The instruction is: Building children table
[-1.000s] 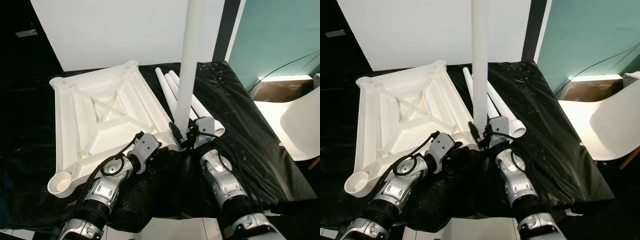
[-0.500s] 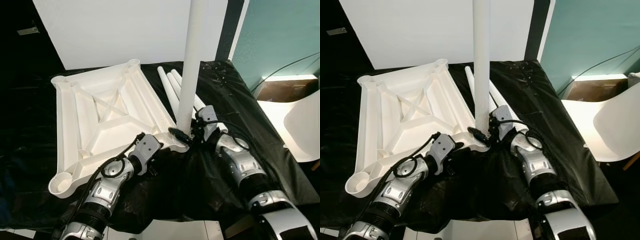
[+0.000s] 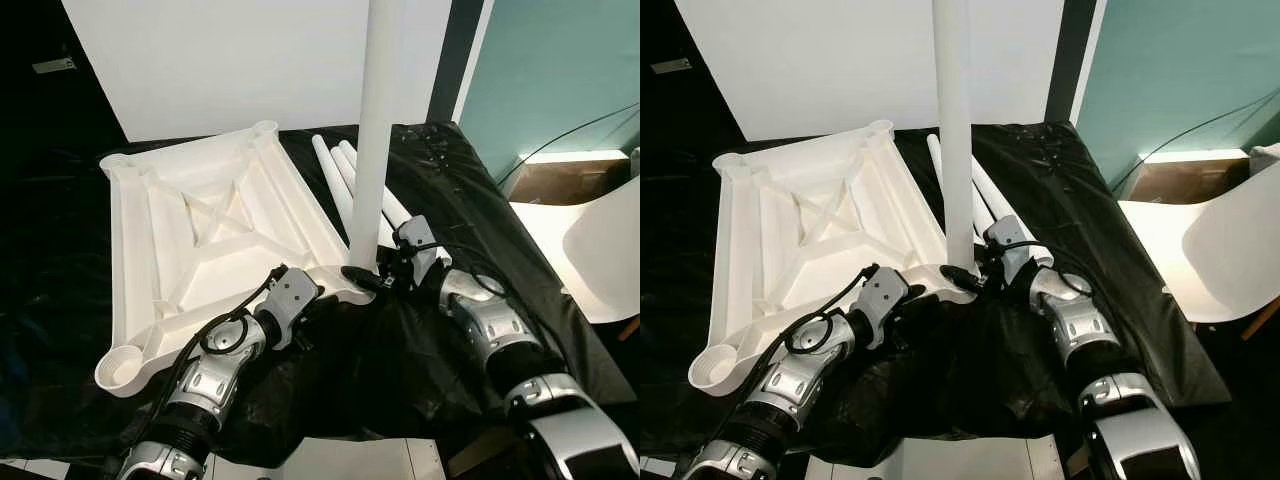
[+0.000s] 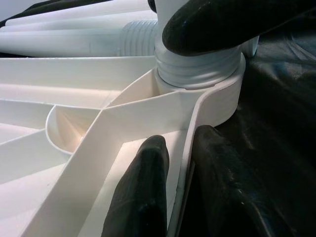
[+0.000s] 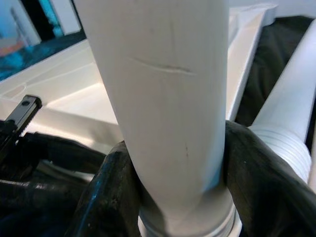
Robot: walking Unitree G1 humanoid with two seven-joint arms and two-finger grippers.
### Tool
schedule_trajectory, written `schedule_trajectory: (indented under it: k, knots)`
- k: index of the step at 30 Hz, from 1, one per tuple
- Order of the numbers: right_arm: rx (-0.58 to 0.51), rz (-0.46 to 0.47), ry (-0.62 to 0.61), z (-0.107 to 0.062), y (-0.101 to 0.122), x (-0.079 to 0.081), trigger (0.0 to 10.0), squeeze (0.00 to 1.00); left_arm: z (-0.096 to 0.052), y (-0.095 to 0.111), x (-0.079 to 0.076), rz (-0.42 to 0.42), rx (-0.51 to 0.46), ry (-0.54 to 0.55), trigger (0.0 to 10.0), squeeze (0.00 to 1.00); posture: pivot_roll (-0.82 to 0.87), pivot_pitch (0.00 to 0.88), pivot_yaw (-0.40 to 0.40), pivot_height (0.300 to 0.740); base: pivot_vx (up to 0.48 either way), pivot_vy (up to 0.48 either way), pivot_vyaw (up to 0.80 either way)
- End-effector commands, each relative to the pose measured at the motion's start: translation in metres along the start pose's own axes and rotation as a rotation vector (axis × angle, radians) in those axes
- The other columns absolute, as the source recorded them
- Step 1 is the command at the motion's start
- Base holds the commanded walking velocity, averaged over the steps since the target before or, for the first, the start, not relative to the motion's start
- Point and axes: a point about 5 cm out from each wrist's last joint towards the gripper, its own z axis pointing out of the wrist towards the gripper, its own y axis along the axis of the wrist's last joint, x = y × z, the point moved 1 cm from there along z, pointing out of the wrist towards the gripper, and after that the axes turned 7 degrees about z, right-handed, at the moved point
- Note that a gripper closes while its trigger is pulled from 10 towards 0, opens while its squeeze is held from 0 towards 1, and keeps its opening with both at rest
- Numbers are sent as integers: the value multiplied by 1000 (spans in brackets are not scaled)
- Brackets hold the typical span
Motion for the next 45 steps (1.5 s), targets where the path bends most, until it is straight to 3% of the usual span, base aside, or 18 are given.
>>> schedule_trajectory:
  k: [1, 6, 12, 13, 15, 16, 21, 22, 29, 30, 33, 36, 41, 42, 44, 45]
  knots:
    - [36, 57, 31, 5, -19, 20, 0, 0, -1, -26, -21, -59, 106, -77, 10000, 0, 25, 0, 1, 740, 0, 0, 0]
    - [-69, 167, -90, 21, -22, 40, 0, 0, 0, -25, -22, -61, 101, -79, 10000, 0, 25, 0, 4, 740, 0, 0, 0]
    - [-81, 166, -102, 29, -19, 44, 0, 0, 0, -26, -22, -60, 104, -82, 10000, 0, 24, 0, 5, 740, 0, 0, 0]
    - [-82, 156, -113, 31, -16, 42, 7882, 0, 1, -25, -22, -61, 104, -83, 10000, 0, 23, 0, 6, 740, 0, 0, 0]
    - [-82, 151, -121, 31, -15, 41, 7882, 0, 1, -25, -22, -61, 103, -82, 10000, 0, 24, 0, 6, 740, 0, 0, 0]
    - [-77, 136, -142, 30, -14, 37, 10000, 0, 1, -25, -22, -62, 103, -82, 10000, 0, 25, 0, 4, 740, 0, 0, 0]
    - [-71, 87, -201, 25, -8, 22, 10000, 0, 1, -25, -22, -63, 102, -81, 10000, 0, 25, 0, 0, 740, 0, 0, 0]
    - [-97, 91, -186, 24, -4, 22, 10000, 1000, 1, -26, -22, -64, 103, -81, 10000, 0, 23, 0, 0, 740, 0, 0, 0]
    - [-113, 86, -176, 21, 2, 19, 10000, 1000, 0, -28, -23, -65, 107, -81, 10000, 0, 19, 0, -2, 740, 0, 0, 0]
    - [-95, 70, -154, 20, 1, 19, 10000, 0, 1, -27, -23, -65, 106, -81, 10000, 0, 18, 0, 0, 740, 0, 0, 0]
    - [-43, 7, -48, 14, -2, 20, 10000, 0, 2, -26, -23, -64, 101, -87, 10000, 0, 13, 0, 6, 740, 0, 0, 0]
    - [57, -83, 72, 2, -4, 9, 10000, 0, 4, -25, -23, -60, 101, -95, 10000, 0, 1, 0, 14, 740, 0, 0, 0]
    - [136, -138, 74, -5, 1, -12, 9843, 0, 5, -24, -21, -52, 100, -95, 10000, 0, 3, 0, 15, 740, 0, 0, 0]
    - [144, -140, 68, -6, 3, -16, 7137, 0, 5, -24, -21, -52, 100, -95, 10000, 0, 3, 0, 15, 740, 0, 0, 0]
    - [144, -140, 68, -6, 3, -16, 7137, 0, 5, -24, -21, -52, 100, -95, 10000, 0, 3, 0, 15, 740, 0, 0, 0]
    - [149, -139, 67, -7, 4, -18, 0, 0, 5, -24, -21, -53, 99, -94, 10000, 0, 4, 0, 14, 740, 0, 0, 0]
